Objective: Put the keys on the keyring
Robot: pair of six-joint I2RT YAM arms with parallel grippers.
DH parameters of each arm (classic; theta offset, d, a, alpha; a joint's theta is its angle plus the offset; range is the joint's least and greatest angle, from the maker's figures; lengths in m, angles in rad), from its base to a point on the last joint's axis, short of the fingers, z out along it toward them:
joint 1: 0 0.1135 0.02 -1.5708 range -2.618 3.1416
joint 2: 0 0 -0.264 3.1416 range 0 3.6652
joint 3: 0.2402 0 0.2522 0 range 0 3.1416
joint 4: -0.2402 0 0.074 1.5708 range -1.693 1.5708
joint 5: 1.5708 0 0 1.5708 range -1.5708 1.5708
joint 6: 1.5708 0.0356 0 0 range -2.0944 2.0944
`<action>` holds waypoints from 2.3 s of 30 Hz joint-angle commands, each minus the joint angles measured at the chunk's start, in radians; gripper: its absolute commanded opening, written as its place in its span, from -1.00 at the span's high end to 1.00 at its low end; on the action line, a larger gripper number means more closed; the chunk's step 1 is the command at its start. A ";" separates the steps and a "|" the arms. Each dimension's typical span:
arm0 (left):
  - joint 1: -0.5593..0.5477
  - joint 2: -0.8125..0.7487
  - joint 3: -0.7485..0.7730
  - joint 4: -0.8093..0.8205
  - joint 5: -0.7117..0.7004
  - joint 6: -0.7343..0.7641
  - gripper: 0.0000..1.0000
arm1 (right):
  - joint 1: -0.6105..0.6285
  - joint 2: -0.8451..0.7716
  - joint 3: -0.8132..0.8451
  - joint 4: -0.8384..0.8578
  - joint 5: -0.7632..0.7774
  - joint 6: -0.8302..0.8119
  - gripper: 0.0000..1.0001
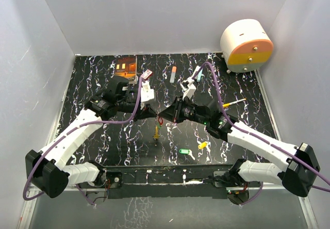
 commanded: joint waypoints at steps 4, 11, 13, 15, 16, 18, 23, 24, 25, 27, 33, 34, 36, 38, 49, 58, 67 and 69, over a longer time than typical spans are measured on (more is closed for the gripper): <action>-0.007 -0.052 0.003 0.000 0.099 -0.006 1.00 | -0.004 -0.042 0.006 0.060 0.055 0.013 0.87; -0.008 -0.057 0.021 0.031 0.139 -0.053 1.00 | -0.005 -0.041 0.009 0.052 0.033 0.022 0.87; -0.009 -0.058 0.021 0.037 0.151 -0.063 1.00 | -0.004 -0.040 0.008 0.053 0.031 0.027 0.87; -0.009 -0.059 0.020 0.039 0.160 -0.066 1.00 | -0.004 -0.040 0.007 0.053 0.028 0.029 0.87; -0.010 -0.061 0.019 0.039 0.162 -0.066 1.00 | -0.005 -0.040 0.006 0.053 0.027 0.030 0.87; -0.011 -0.067 0.016 0.040 0.164 -0.064 1.00 | -0.004 -0.046 -0.001 0.053 0.028 0.034 0.87; -0.011 -0.085 0.009 0.045 0.171 -0.061 1.00 | -0.005 -0.071 -0.028 0.050 0.044 0.046 0.87; -0.011 -0.087 0.009 0.046 0.173 -0.061 1.00 | -0.004 -0.076 -0.033 0.047 0.046 0.048 0.87; -0.011 -0.089 0.009 0.049 0.176 -0.063 1.00 | -0.004 -0.082 -0.036 0.044 0.053 0.051 0.87; -0.012 -0.093 0.009 0.058 0.177 -0.070 1.00 | -0.004 -0.092 -0.043 0.036 0.061 0.053 0.87; -0.012 -0.097 0.008 0.081 0.191 -0.096 1.00 | -0.004 -0.105 -0.060 0.035 0.071 0.064 0.87; -0.013 -0.098 0.009 0.084 0.194 -0.099 1.00 | -0.005 -0.105 -0.061 0.035 0.072 0.066 0.87; -0.013 -0.098 0.008 0.093 0.198 -0.108 1.00 | -0.004 -0.107 -0.062 0.035 0.072 0.067 0.87; -0.013 -0.101 0.003 0.101 0.202 -0.116 1.00 | -0.004 -0.109 -0.062 0.035 0.067 0.068 0.80; -0.013 -0.110 -0.035 0.140 0.249 -0.156 1.00 | -0.004 -0.241 -0.050 -0.002 0.069 -0.171 0.37; -0.013 -0.116 -0.121 0.409 0.302 -0.397 1.00 | -0.004 -0.293 -0.049 0.021 -0.062 -0.353 0.35; -0.012 -0.099 -0.234 0.849 0.307 -0.786 1.00 | -0.004 -0.325 -0.079 0.109 -0.137 -0.373 0.31; -0.013 -0.098 -0.251 0.924 0.298 -0.849 1.00 | -0.004 -0.340 -0.087 0.112 -0.130 -0.373 0.31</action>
